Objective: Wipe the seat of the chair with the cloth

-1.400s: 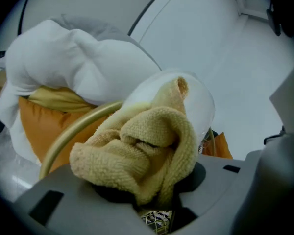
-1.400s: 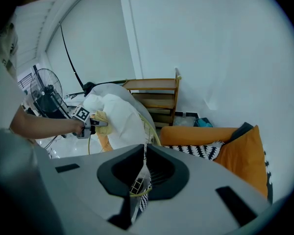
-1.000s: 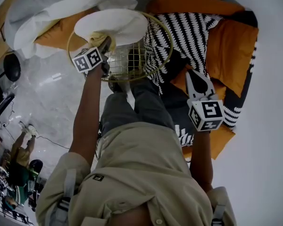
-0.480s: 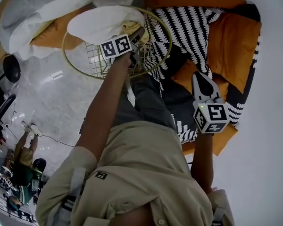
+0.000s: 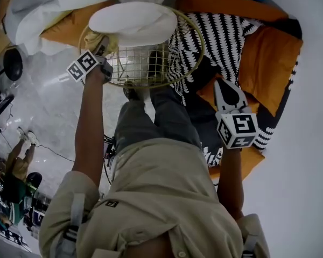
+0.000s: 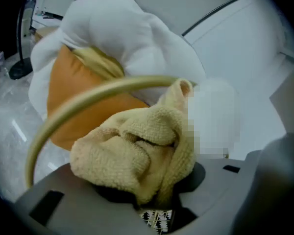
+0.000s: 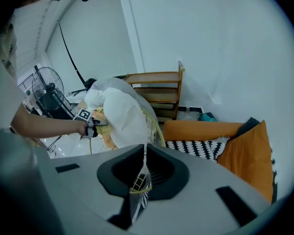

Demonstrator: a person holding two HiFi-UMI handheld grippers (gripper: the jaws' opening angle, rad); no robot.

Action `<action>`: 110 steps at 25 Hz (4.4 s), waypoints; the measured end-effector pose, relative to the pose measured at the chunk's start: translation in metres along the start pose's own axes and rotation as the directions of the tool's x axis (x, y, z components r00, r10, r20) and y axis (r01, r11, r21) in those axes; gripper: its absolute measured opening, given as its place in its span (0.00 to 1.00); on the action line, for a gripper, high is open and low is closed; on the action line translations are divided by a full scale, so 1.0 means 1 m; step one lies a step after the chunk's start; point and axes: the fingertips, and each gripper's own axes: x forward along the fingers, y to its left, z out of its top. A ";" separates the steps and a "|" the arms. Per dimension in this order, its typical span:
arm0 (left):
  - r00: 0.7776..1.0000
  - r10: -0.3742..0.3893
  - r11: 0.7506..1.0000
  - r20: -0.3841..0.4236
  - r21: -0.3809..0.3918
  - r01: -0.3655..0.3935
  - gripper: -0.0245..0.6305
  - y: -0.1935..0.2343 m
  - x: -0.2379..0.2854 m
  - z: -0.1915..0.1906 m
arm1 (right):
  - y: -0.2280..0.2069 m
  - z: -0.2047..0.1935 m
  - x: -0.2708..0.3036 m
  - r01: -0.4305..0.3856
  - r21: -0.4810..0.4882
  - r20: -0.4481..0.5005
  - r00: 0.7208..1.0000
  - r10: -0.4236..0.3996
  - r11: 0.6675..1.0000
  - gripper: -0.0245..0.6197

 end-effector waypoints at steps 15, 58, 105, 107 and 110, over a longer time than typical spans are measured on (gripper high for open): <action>0.976 -0.141 0.989 -0.164 -0.068 0.132 0.31 -0.084 0.080 -0.092 | -0.017 -0.016 0.004 0.030 0.037 -0.035 0.999 -0.029 0.999 0.08; 0.966 -0.137 0.977 -0.217 -0.191 0.096 0.28 -0.069 0.137 -0.175 | -0.021 -0.073 0.028 0.053 0.093 -0.150 0.988 -0.038 0.994 0.08; 0.832 -0.544 0.562 0.109 0.783 0.265 0.29 -0.278 -0.432 0.100 | 0.178 0.155 -0.182 -0.018 -0.190 0.506 0.855 0.114 0.982 0.08; 0.824 -0.544 0.518 0.160 0.836 0.180 0.29 -0.284 -0.461 0.109 | 0.193 0.163 -0.200 -0.008 -0.223 0.534 0.835 0.129 0.975 0.08; 0.803 -0.548 0.460 0.233 0.886 0.056 0.29 -0.289 -0.500 0.120 | 0.214 0.171 -0.226 0.013 -0.266 0.572 0.807 0.147 0.964 0.08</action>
